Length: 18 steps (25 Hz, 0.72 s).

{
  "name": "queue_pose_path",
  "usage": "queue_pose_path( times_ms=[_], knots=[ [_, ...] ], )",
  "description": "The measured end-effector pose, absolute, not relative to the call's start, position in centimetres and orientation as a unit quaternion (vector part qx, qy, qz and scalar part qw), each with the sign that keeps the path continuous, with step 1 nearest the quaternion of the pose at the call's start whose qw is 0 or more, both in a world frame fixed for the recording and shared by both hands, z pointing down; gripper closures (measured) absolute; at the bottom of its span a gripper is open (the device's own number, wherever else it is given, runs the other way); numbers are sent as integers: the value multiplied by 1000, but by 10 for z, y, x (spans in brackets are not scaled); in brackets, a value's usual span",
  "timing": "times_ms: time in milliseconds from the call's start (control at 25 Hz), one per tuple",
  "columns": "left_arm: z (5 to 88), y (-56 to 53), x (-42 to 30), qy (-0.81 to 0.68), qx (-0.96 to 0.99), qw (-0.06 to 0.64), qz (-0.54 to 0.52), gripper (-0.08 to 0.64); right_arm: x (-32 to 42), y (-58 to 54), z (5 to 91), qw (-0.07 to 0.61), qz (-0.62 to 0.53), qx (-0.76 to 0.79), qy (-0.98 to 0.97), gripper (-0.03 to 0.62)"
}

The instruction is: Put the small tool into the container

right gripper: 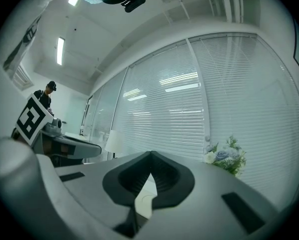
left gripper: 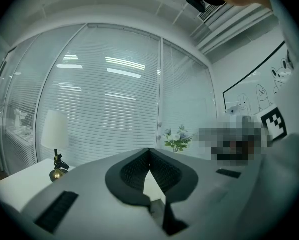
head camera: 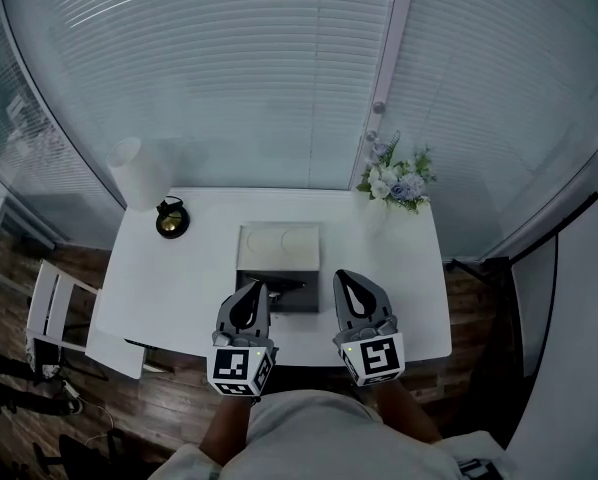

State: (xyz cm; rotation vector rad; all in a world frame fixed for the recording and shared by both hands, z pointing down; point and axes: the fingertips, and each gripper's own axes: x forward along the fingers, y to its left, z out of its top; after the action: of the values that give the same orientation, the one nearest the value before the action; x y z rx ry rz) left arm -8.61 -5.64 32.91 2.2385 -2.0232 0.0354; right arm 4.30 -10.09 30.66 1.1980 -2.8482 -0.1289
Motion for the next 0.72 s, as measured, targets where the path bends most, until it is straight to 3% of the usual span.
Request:
queue_pose_path(
  times_ms=[720],
  knots=[
    [330, -65, -89, -666, 743, 63, 12, 537, 42, -107, 307, 27, -44, 392, -919, 568]
  ],
)
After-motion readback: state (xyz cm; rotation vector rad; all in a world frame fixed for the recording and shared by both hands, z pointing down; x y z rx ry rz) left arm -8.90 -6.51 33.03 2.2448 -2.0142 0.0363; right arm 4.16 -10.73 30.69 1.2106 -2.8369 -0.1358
